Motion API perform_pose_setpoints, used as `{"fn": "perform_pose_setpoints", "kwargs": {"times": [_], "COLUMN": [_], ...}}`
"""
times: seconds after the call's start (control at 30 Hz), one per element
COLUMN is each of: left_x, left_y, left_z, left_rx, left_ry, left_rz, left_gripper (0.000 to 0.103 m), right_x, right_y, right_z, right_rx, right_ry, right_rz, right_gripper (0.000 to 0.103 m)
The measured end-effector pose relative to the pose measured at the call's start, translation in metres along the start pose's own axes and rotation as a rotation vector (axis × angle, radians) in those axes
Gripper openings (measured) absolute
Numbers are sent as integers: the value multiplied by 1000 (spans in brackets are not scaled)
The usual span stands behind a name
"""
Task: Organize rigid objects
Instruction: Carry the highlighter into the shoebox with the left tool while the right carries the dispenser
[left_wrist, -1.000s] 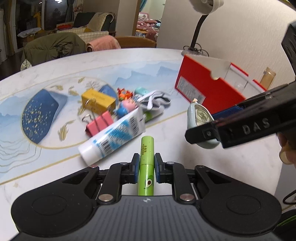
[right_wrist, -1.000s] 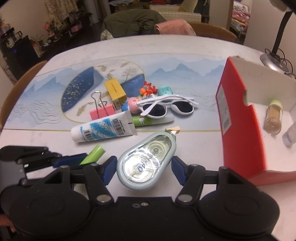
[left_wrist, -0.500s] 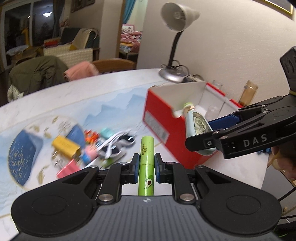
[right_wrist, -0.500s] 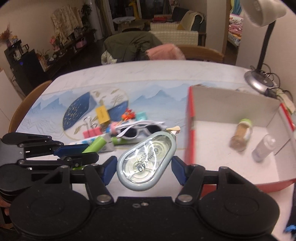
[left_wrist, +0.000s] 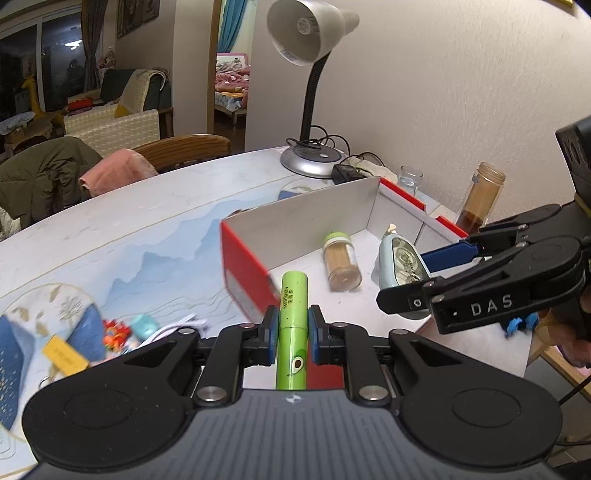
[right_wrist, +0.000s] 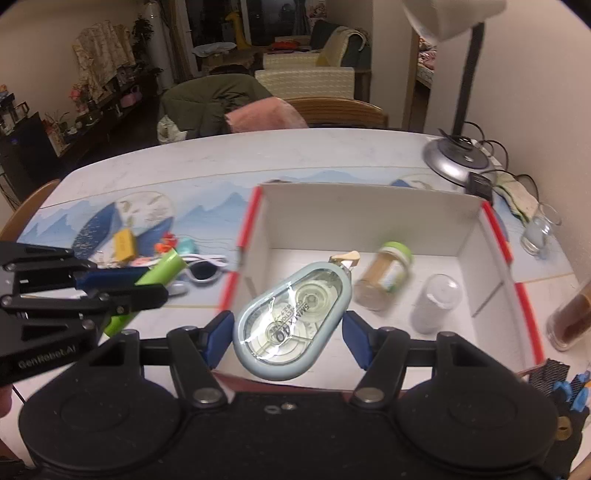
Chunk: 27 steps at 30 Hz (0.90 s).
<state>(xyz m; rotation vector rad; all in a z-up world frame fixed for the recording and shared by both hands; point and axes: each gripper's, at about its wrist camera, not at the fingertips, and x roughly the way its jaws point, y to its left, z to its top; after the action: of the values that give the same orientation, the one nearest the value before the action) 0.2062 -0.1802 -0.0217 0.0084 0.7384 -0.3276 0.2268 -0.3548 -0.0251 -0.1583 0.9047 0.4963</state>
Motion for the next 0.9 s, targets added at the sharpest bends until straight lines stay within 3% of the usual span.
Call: {"fn": "perform_pose_setpoints", "kwargs": {"times": [0.37, 0.9], "left_x": [58, 158], "left_y": [-32, -48], "left_z": [40, 65], "left_rx": [15, -44], "left_ry": [42, 228], "left_rz": [34, 172], "left_gripper": [16, 16], "right_x": [25, 73], "right_y": [-57, -76], "right_z": [5, 1], "right_rx": [-26, -173], "right_ry": [17, 130], "right_rz": [-30, 40], "right_gripper": [63, 63]}}
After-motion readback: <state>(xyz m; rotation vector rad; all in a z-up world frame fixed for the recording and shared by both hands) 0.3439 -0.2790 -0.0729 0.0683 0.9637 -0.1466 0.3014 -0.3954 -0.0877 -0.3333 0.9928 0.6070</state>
